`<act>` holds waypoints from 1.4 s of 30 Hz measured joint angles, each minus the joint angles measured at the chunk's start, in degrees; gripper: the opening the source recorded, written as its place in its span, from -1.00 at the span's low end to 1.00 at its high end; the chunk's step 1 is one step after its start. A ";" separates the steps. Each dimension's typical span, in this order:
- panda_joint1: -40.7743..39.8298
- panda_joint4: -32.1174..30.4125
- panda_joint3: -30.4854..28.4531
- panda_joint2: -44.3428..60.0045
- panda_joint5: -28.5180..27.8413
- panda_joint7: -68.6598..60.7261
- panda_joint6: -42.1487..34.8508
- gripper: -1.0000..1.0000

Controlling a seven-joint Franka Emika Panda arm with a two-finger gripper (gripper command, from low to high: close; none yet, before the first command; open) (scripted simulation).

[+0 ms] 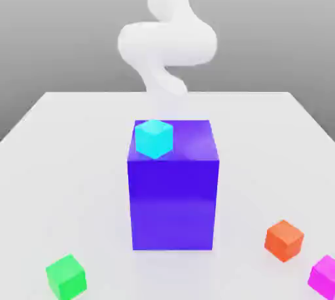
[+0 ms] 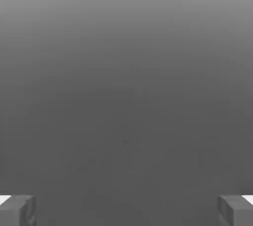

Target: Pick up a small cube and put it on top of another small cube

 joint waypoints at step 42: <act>16.18 6.38 12.02 72.88 -17.01 7.20 22.48 -1.00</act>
